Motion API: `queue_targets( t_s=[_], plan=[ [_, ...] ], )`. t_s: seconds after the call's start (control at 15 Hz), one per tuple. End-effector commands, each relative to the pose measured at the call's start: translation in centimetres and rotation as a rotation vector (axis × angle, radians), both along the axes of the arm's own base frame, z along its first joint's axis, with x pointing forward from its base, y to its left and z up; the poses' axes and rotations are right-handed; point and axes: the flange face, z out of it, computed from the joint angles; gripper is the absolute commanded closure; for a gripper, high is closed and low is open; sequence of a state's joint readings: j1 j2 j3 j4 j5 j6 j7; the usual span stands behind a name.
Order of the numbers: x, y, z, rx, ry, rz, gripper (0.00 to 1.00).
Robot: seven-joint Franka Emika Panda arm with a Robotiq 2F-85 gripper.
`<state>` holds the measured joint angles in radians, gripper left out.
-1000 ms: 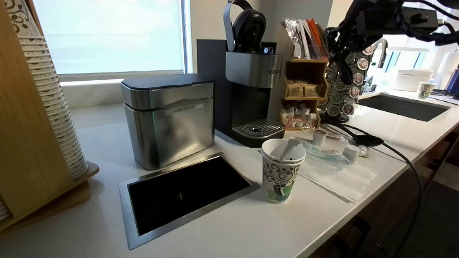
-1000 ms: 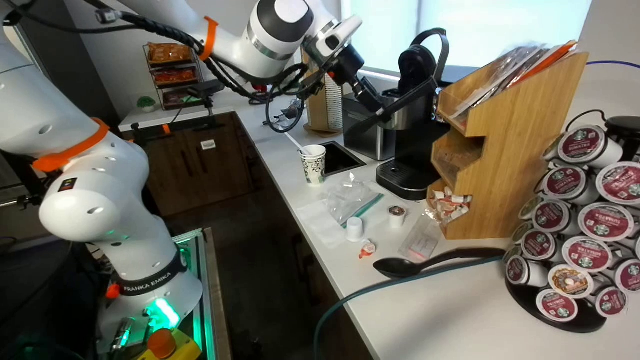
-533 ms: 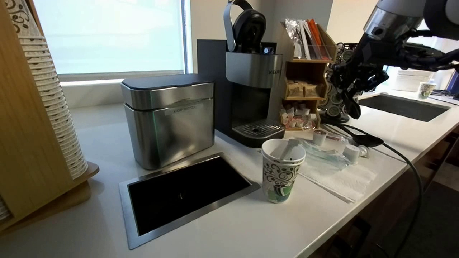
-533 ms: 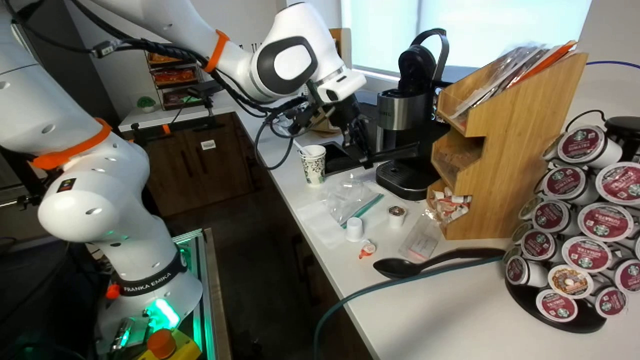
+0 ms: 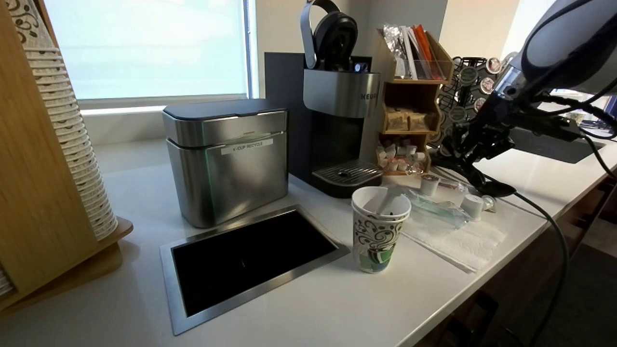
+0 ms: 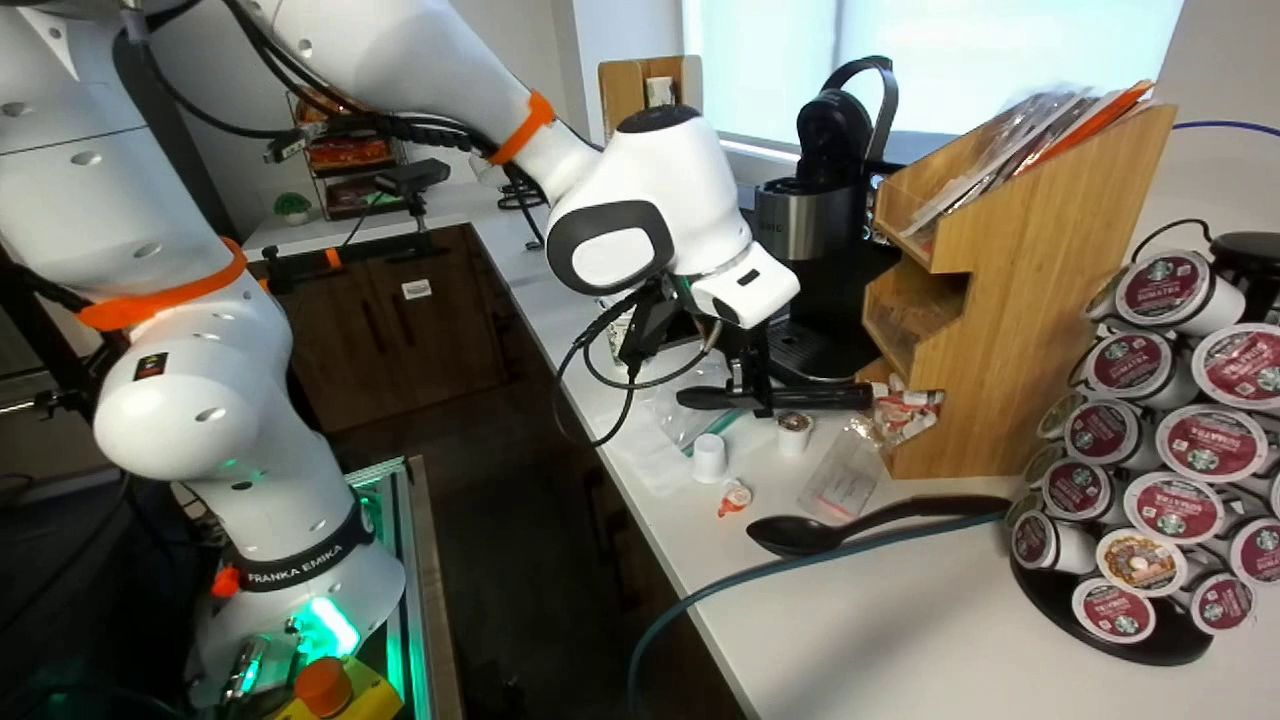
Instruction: Put the black object on the counter
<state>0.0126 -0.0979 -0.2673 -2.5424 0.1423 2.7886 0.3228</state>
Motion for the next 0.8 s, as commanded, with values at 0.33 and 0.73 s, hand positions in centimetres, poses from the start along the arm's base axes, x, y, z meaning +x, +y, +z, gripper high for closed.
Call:
queue_targets(
  t_s=[0.33, 0.73],
  plan=[
    [0.0, -5.4, 0.9, 0.031, 0.030, 0.040, 0.76],
    [-0.7, -8.3, -0.8, 0.011, 0.131, 0.072, 0.94]
  ],
)
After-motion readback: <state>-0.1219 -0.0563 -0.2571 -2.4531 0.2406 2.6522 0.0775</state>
